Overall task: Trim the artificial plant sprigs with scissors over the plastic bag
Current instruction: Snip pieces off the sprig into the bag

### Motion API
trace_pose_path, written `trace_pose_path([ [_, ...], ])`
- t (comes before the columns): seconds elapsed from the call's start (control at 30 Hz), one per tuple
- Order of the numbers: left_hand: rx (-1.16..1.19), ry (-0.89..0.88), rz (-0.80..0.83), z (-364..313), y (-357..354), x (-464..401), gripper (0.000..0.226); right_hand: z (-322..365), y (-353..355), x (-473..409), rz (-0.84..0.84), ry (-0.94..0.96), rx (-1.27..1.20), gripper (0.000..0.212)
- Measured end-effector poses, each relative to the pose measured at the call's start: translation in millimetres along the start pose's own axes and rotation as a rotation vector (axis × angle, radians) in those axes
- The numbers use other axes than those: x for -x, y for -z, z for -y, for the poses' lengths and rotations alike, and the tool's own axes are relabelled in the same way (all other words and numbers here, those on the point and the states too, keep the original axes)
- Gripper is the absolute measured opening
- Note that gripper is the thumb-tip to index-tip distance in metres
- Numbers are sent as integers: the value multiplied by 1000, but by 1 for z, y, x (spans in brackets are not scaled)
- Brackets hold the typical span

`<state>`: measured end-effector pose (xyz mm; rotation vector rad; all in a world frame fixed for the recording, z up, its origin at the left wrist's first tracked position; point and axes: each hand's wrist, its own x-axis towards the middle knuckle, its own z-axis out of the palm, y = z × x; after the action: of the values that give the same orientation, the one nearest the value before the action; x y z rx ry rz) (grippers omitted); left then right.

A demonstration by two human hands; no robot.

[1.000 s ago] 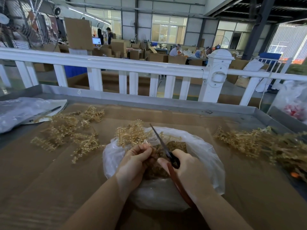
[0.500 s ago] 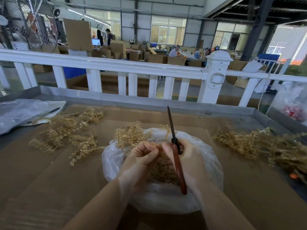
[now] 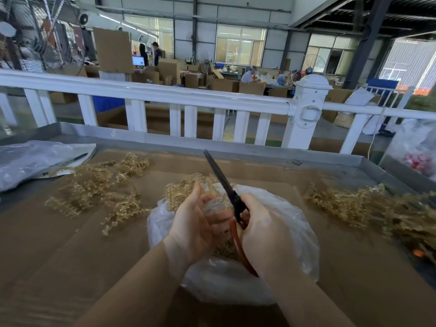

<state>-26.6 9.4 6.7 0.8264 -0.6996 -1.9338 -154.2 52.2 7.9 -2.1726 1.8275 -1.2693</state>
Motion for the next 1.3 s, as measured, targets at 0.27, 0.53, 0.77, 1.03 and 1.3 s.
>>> trace_pose_path([
  [0.27,-39,69,8,-5,7,1,31,-2,7,5,-56,203,295,24],
  [0.53,49,-120,-170,-2,12,-10,17,-19,10,4,9,43,174,34],
  [0.77,24,-134,-252,4,12,-14,8,-26,14,-2,30,-184,-35,15],
  [1.03,-149,-158,-281,25,17,-15,54,-36,0,7,80,-244,-76,18],
  [1.3,-242,-239,-242,32,19,-14,13,-39,-1,11,56,-224,-136,23],
])
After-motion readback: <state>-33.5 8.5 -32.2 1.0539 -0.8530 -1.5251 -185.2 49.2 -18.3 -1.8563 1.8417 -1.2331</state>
